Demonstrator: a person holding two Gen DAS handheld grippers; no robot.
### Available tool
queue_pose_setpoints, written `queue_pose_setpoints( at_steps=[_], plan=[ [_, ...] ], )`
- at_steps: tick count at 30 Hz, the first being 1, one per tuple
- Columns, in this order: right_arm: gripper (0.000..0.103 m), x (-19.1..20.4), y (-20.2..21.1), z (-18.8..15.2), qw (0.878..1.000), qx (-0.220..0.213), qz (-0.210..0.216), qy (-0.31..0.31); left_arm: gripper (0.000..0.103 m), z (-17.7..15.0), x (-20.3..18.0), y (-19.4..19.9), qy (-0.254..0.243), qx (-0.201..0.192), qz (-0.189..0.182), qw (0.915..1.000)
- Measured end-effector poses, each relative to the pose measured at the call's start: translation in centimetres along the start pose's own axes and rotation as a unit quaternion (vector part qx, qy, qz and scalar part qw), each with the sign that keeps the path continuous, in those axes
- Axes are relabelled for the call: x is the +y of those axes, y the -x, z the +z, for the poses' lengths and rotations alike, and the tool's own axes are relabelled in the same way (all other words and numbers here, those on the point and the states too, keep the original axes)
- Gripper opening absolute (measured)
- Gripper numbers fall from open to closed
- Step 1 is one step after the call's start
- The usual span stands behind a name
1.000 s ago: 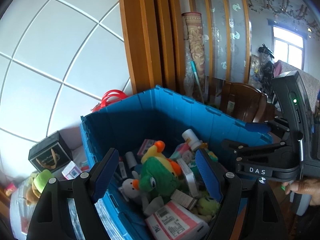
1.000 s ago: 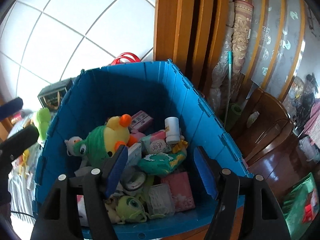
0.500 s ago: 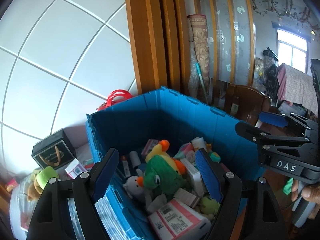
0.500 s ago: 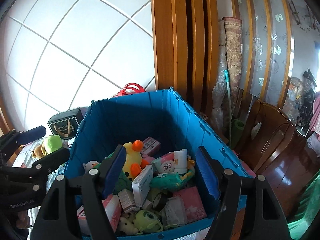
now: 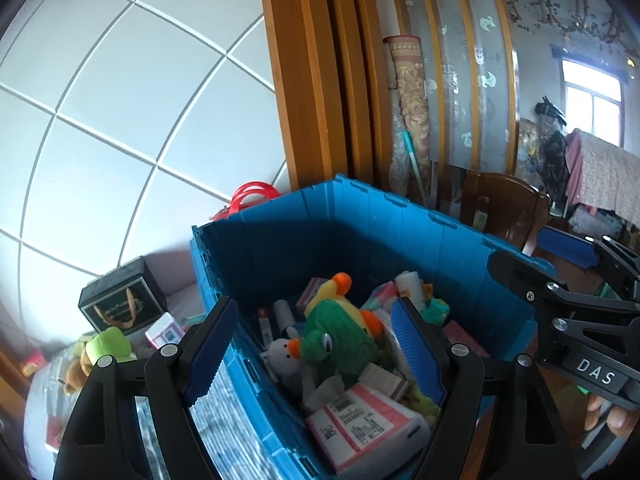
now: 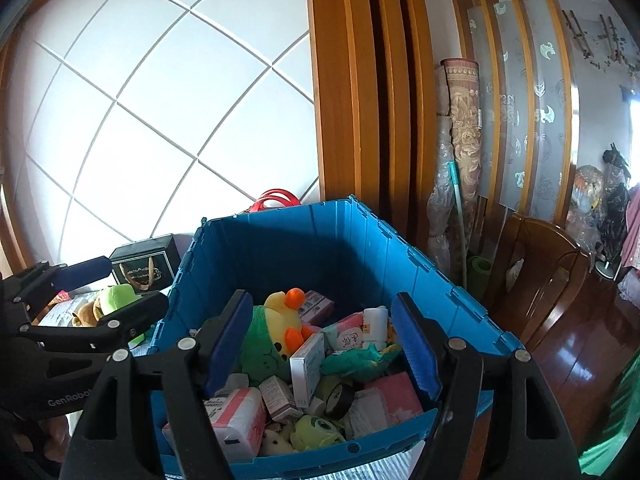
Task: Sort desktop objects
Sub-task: 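Withdraw both tools from the crate back toward the items on the sheet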
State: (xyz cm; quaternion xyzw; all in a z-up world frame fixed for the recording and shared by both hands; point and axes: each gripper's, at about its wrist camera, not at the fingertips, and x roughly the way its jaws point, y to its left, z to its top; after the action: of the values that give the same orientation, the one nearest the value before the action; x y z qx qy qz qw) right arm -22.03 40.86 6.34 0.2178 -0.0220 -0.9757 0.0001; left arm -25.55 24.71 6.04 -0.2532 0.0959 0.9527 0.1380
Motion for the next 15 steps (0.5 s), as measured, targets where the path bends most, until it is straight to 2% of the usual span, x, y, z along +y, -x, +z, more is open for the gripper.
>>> queue_pose_setpoints(
  at_steps=[7, 15],
  plan=[
    [0.072, 2.8, 1.6, 0.0, 1.000, -0.017, 0.004, 0.007, 0.079, -1.8, 2.8, 1.6, 0.011, -0.004, 0.007, 0.9999],
    [0.072, 10.3, 1.6, -0.8, 0.999, -0.014, 0.036, 0.018, 0.079, -6.2, 10.4, 4.4, 0.033, 0.015, 0.041, 0.9985]
  ],
)
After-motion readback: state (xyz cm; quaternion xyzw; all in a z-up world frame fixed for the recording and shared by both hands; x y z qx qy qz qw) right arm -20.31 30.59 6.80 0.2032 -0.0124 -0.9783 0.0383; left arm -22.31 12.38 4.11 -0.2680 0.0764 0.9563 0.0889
